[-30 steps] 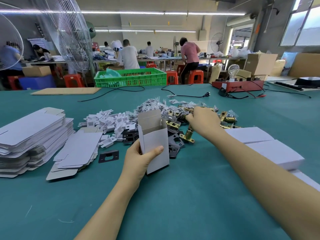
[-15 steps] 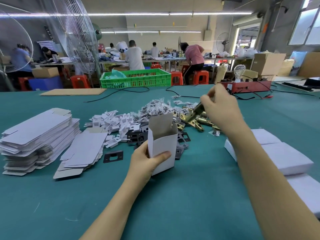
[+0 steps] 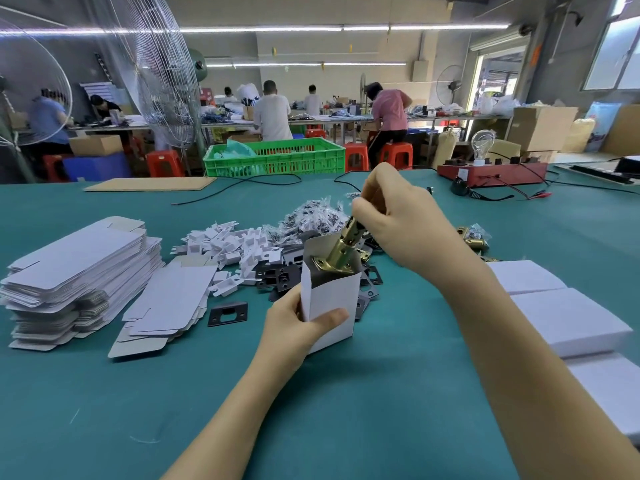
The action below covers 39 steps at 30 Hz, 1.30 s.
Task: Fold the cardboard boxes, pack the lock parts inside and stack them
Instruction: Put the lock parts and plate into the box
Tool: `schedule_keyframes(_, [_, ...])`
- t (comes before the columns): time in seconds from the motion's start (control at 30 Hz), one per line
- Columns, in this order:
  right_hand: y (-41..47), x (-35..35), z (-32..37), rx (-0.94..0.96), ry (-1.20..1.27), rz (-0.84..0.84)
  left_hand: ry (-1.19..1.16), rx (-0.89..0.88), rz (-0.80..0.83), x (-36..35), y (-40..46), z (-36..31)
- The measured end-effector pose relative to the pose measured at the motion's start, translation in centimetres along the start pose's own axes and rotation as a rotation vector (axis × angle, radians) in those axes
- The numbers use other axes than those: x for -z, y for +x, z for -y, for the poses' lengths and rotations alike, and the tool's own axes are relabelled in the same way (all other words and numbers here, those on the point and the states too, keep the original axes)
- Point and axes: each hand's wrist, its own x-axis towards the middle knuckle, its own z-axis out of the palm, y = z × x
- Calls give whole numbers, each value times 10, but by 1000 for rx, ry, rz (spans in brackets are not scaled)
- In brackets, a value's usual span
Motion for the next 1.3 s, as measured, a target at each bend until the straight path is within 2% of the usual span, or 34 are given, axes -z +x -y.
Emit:
schedule_keyframes(0.2, [-1,-7,1,161,-123,120,13,-14,4,-2,-1,-1])
schedule_keyframes(0.43, [-4,-23,-4,222,-325,203,27,2,-23,-2,-1,2])
schedule_keyframes(0.83, [-1,-34,-7,80,-486,309,62,-9,-50,-4,-2,-2])
schedule_keyframes(0.93, [-1,-32,-6,68,-407,327,67,-11,-45,-3,-2,-2])
schedule_keyframes(1.0, [-1,-25,-5,54,-270,311,59,-7,-46,-2,-1,-1])
schedule_keyframes(1.17, [3,-3,-13,-94,135,68,29,-7,-47,0,1,2])
schedule_keyframes(1.3, [6,-1,-36,-245,116,39,-15,1,-47,1,2,5])
